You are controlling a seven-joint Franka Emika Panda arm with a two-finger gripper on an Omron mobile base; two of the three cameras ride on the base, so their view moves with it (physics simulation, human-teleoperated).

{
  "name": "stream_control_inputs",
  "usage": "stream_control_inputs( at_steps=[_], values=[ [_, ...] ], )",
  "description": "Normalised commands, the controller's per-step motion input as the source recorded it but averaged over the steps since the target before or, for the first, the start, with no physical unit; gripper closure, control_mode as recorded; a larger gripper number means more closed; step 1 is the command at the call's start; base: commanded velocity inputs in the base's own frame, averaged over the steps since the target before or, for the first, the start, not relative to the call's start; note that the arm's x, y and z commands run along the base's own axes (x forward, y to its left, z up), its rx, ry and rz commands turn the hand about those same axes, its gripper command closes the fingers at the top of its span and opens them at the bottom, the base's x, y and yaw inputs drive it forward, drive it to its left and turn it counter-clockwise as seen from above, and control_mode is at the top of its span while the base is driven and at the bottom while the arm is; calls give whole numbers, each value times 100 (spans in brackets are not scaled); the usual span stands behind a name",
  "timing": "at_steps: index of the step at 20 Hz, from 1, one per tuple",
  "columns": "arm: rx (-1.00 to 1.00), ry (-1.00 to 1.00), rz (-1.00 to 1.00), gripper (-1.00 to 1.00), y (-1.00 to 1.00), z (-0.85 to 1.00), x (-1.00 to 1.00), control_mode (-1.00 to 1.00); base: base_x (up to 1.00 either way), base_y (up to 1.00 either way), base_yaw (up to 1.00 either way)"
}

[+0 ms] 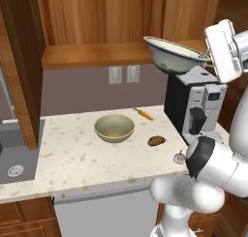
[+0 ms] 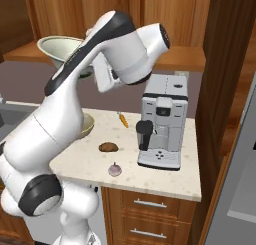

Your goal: Pick both bowls and place them on the counter. Then place the potato in one bowl and place the garlic in the other bowl.

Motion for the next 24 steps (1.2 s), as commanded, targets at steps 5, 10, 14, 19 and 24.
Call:
stream_control_inputs(
  at_steps=[5, 10, 14, 19, 24],
  values=[
    [0, 0, 12, 100, 42, -30, -35, -100, 0, 0, 0],
    [0, 0, 18, 100, 41, -27, -38, -100, 0, 0, 0],
    [0, 0, 25, 100, 36, -34, -36, -100, 0, 0, 0],
    [0, -4, 27, 100, 37, -45, -25, -100, 0, 0, 0],
    [0, -19, 24, 100, 23, -39, 4, -100, 0, 0, 0]
  ],
)
